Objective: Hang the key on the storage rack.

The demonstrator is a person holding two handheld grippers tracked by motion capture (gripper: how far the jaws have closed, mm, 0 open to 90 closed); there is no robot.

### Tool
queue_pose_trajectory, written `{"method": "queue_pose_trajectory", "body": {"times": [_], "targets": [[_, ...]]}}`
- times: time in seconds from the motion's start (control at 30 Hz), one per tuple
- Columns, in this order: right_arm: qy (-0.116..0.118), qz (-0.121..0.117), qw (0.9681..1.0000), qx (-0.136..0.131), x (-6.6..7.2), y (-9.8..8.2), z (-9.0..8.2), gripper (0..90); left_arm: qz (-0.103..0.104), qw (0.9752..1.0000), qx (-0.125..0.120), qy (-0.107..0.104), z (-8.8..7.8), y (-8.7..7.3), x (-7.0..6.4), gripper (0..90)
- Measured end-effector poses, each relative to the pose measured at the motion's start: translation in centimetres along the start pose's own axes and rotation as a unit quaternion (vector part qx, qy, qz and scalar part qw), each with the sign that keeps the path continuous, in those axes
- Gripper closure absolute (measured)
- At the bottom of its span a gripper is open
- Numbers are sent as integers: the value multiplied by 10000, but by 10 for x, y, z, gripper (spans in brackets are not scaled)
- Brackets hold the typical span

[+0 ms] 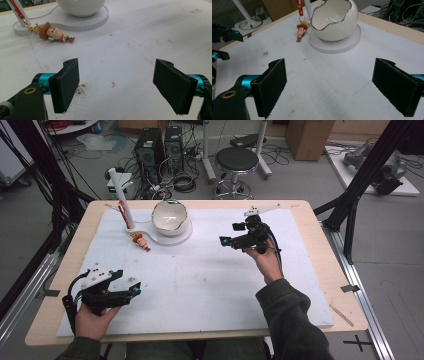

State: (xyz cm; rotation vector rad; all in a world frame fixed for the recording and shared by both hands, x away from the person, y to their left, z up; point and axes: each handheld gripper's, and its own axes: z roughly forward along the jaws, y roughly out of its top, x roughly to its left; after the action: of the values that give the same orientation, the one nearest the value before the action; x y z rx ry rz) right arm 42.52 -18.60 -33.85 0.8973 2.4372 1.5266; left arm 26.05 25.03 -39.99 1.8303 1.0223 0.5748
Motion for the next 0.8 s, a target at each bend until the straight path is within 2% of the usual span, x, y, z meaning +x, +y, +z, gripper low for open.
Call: {"method": "queue_pose_trajectory", "body": {"times": [0.27,0.8], "targets": [[-51,-6,10000,53,-1,-13,-11,113,-12,10000,10,-16,1,0,-1,215],[-340,56,9994,88,-8,-43,-34,113,-14,10000,45,-9,2,0,-1,216]]}}
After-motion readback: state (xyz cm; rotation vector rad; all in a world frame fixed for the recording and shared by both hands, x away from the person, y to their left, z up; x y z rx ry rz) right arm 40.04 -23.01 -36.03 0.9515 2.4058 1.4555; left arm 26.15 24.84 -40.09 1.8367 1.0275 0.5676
